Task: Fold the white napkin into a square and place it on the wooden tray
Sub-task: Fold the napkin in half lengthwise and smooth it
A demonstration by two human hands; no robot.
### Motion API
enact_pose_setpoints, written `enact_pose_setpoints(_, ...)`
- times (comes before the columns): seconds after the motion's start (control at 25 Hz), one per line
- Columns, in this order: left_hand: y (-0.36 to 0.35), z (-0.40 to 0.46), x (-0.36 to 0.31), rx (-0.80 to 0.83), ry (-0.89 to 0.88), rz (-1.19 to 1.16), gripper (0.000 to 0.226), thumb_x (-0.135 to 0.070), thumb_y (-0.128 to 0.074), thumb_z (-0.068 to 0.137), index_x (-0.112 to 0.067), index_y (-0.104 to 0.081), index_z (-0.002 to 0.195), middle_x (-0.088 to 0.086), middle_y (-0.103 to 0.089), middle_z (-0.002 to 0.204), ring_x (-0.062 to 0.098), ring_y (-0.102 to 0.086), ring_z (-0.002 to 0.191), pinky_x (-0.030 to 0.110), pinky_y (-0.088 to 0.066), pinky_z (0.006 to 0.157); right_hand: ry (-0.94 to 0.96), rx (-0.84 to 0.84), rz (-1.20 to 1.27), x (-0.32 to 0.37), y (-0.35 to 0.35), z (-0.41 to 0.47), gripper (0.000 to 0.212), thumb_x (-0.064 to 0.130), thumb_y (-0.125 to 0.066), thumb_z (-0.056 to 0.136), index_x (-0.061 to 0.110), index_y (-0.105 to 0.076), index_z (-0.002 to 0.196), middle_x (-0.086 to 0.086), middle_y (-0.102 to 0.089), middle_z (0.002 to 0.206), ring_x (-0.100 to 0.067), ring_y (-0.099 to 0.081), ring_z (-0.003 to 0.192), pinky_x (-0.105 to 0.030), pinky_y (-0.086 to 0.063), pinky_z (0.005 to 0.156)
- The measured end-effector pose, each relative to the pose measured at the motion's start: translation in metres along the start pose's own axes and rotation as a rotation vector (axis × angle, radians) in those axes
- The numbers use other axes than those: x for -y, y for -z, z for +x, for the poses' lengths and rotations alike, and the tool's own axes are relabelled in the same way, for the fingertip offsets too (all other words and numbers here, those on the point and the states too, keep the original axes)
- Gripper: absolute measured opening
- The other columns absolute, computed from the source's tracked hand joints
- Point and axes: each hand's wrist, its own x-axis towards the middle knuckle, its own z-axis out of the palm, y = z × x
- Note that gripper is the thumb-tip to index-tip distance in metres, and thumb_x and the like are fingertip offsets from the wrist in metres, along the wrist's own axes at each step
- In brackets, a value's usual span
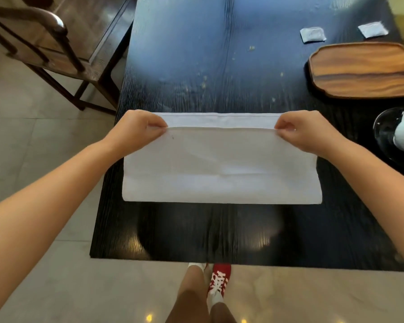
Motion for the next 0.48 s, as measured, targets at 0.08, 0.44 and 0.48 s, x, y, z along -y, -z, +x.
enact_pose_setpoints(0.08, -0.01, 0.021, 0.016, -0.027, -0.023, 0.022, 0.01, -0.009, -0.066, 0.084, -0.004, -0.072, 0.09, 0.01, -0.066, 0.107, 0.023, -0.059, 0.099, 0.023, -0.038, 0.088, 0.052, -0.04, -0.039, -0.008, -0.011, 0.027, 0.009, 0.011, -0.062, 0.083, 0.006, -0.069, 0.085, -0.015, -0.068, 0.097, -0.033, -0.059, 0.097, -0.042, -0.047, 0.085)
enact_pose_setpoints(0.44, -0.042, 0.071, 0.044, 0.048, 0.006, 0.046, 0.013, -0.01, -0.064, 0.085, -0.003, -0.072, 0.092, 0.013, -0.066, 0.107, 0.024, -0.058, 0.102, 0.026, -0.039, 0.09, -0.048, -0.07, -0.114, -0.023, -0.042, 0.073, 0.013, 0.011, -0.06, 0.083, 0.006, -0.071, 0.088, -0.016, -0.063, 0.1, -0.035, -0.052, 0.097, -0.044, -0.044, 0.082)
enact_pose_setpoints(0.48, -0.043, 0.073, 0.045, 0.031, 0.001, 0.038, 0.012, -0.009, -0.064, 0.085, -0.002, -0.072, 0.091, 0.013, -0.067, 0.102, 0.024, -0.059, 0.098, 0.025, -0.04, 0.087, -0.053, -0.097, -0.117, -0.023, -0.043, 0.074, 0.013, 0.011, -0.06, 0.083, 0.007, -0.072, 0.088, -0.017, -0.064, 0.097, -0.035, -0.052, 0.095, -0.044, -0.043, 0.081)
